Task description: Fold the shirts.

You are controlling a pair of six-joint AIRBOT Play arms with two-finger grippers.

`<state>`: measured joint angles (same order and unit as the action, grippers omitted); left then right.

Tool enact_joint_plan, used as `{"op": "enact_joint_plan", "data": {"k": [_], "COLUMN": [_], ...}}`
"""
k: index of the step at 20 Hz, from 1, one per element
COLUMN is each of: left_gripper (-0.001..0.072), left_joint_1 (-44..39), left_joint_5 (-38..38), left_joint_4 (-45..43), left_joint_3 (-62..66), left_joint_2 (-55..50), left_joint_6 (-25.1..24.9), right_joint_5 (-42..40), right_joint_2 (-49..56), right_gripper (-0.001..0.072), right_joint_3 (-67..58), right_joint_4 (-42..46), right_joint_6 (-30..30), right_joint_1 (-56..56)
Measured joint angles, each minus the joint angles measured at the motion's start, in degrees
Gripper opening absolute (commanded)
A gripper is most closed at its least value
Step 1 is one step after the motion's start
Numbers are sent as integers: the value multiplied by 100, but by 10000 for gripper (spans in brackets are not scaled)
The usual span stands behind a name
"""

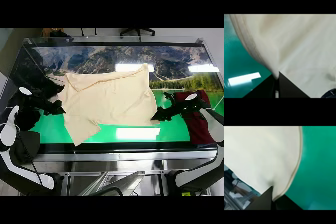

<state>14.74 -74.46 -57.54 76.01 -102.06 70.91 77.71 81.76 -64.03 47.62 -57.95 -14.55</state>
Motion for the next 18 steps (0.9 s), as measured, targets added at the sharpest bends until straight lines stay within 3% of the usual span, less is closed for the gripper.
{"op": "enact_joint_plan", "data": {"k": [5, 8, 11, 14, 18], "left_gripper": [17, 17, 17, 17, 17], "left_joint_1": [-39, 0, 317, 1128, 1851], "left_joint_5": [-330, -743, -623, -190, 157], "left_joint_4": [1290, 2240, 2940, 3077, 3010], "left_joint_3": [219, 920, 1991, 3224, 4291], "left_joint_2": [782, 2120, 3718, 4953, 5508], "left_joint_6": [-400, -590, -706, -743, -632], "right_joint_5": [-20, -291, -1139, -2033, -2452], "right_joint_2": [-957, -2142, -3407, -4258, -4483], "right_gripper": [18, 18, 18, 18, 17], "right_joint_3": [-603, -1738, -2933, -3816, -4559], "right_joint_4": [-981, -1856, -2251, -2240, -2065], "right_joint_6": [474, 898, 1263, 1486, 1762], "right_joint_1": [44, -79, -192, -251, -278]}}
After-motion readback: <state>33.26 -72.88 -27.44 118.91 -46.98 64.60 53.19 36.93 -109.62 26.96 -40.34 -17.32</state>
